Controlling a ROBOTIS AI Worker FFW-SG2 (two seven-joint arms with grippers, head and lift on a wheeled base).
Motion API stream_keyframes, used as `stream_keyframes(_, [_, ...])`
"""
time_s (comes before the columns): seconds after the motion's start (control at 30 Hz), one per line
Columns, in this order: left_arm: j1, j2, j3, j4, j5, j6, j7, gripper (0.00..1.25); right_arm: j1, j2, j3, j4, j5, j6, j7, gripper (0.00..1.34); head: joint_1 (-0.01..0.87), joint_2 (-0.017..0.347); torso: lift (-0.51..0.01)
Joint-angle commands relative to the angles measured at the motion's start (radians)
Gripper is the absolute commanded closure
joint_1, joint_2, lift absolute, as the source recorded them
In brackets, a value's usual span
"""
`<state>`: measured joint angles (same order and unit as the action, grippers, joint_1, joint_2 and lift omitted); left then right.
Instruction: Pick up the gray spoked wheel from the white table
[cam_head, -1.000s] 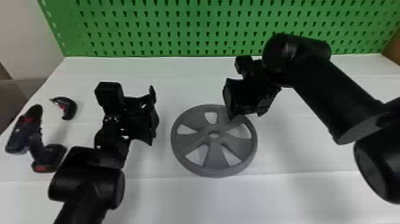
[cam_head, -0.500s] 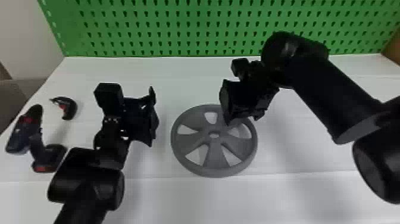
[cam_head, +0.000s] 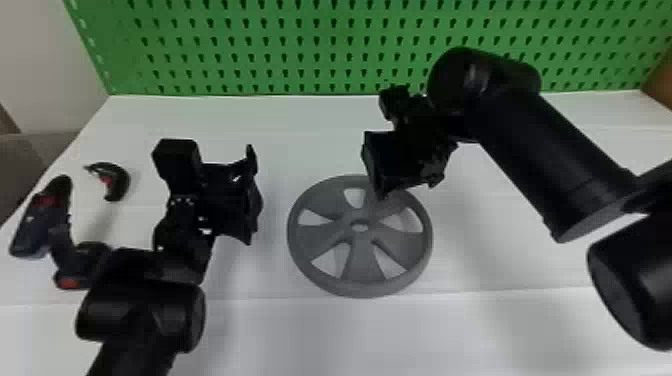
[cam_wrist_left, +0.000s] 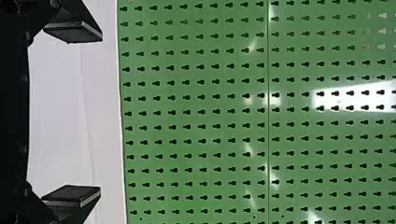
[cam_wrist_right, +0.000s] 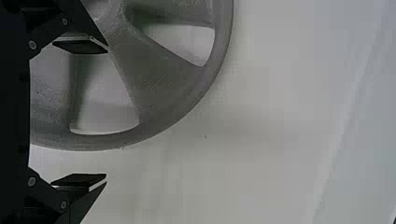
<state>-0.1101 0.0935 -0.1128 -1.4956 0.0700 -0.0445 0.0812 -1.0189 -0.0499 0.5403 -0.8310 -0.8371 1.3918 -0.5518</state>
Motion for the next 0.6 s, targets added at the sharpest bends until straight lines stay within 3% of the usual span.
stream_keyframes(0.0, [0.001, 0.000, 0.004, -0.003, -0.001, 0.000, 0.000, 0.13, 0.008, -0.010, -0.029, 0.020, 0.001, -0.002, 0.001, 0.30, 0.767, 0.035, -0.107])
stream_keyframes(0.4, [0.000, 0.000, 0.004, -0.003, -0.001, 0.000, 0.000, 0.13, 0.022, -0.025, -0.111, 0.070, 0.029, 0.003, 0.007, 0.31, 0.767, 0.035, -0.107])
stream_keyframes(0.5, [-0.002, 0.000, 0.001, -0.005, -0.001, 0.000, 0.000, 0.13, 0.029, -0.031, -0.137, 0.072, 0.084, 0.004, 0.078, 0.31, 0.767, 0.035, -0.107])
stream_keyframes(0.57, [-0.002, 0.000, -0.001, -0.008, -0.001, 0.000, 0.000, 0.13, 0.034, -0.033, -0.161, 0.073, 0.162, 0.006, 0.165, 0.30, 0.767, 0.035, -0.107])
